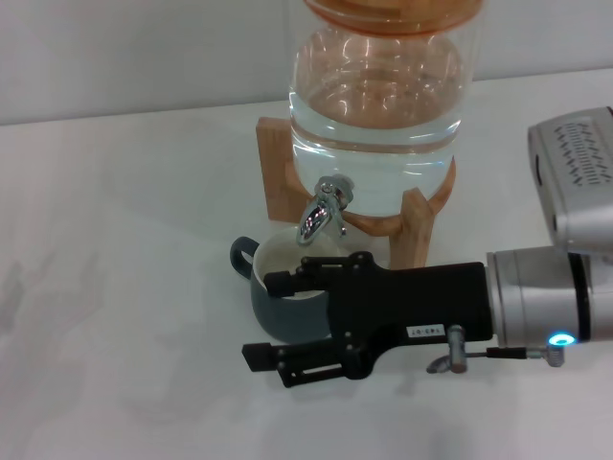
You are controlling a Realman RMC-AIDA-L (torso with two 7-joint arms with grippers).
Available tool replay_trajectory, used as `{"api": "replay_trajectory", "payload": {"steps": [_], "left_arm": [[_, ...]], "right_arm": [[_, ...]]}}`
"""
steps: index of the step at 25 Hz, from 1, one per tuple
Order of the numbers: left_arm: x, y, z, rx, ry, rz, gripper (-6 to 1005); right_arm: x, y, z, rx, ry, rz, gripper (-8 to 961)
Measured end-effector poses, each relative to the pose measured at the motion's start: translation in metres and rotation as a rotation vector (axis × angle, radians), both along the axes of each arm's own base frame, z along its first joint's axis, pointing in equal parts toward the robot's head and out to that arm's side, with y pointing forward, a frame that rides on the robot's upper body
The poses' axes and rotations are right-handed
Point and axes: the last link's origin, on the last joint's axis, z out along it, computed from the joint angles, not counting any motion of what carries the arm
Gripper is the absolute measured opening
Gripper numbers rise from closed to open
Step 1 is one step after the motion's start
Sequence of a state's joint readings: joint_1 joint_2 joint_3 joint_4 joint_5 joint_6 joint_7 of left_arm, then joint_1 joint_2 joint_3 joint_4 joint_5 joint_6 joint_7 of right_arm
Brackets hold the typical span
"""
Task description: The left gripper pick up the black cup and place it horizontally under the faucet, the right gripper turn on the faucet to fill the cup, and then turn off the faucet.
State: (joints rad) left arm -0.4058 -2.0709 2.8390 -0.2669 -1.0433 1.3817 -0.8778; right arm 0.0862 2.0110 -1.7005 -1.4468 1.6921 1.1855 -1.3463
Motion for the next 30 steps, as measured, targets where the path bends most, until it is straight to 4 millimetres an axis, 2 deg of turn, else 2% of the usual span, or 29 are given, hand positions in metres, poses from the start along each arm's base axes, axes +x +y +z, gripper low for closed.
{"api": "replay_trajectory", "payload": {"steps": [9, 30], "left_arm": [[-0.002, -0.002, 0.0, -0.001, 0.008, 0.003, 469], [-0.004, 0.001, 0.0, -0.001, 0.018, 0.019, 468]], "right_arm": [[-0.003, 0.01, -0.005, 0.064, -0.008, -0.044, 820], [0.006, 0.016, 0.002, 0.097, -0.021, -0.068, 818]]}}
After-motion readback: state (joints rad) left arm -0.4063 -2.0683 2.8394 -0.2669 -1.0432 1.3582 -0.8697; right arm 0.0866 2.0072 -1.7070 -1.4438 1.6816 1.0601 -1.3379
